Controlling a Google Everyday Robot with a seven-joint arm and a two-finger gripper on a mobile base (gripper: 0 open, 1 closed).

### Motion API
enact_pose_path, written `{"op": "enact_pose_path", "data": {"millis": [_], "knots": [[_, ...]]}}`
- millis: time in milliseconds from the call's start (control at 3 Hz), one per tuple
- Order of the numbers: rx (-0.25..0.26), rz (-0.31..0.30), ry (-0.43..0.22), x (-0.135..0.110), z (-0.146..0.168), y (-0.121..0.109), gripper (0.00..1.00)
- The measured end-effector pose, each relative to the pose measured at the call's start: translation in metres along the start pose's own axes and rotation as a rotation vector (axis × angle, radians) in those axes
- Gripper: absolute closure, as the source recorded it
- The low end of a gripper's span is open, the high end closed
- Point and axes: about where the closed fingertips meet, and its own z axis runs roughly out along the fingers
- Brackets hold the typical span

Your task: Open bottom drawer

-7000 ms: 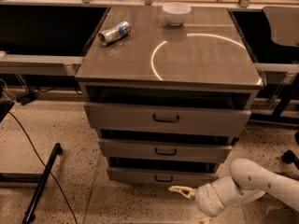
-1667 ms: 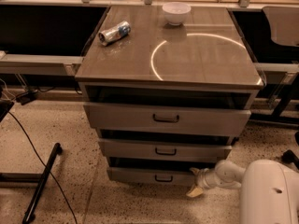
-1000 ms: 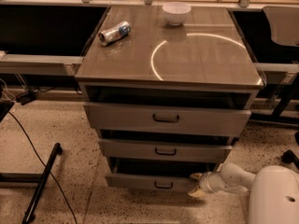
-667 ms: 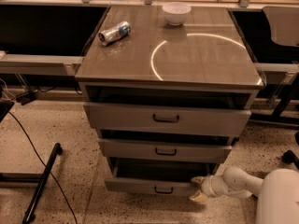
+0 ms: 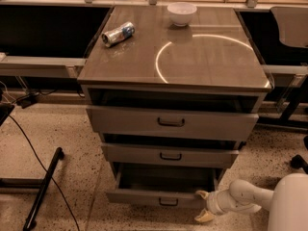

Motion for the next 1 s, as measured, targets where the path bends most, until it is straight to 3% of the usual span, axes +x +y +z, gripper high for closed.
{"op": "enact_pose_path", "data": {"millis": [333,667,1000], "knots": [[-0.026,-0.006,0.002,0.0,0.0,0.017,0.35],[-0.016,-0.033,-0.009,-0.009,-0.007,0.017,0.26],[0.012,-0.074,-0.019,-0.024,-0.017,0.007,0.29]]}}
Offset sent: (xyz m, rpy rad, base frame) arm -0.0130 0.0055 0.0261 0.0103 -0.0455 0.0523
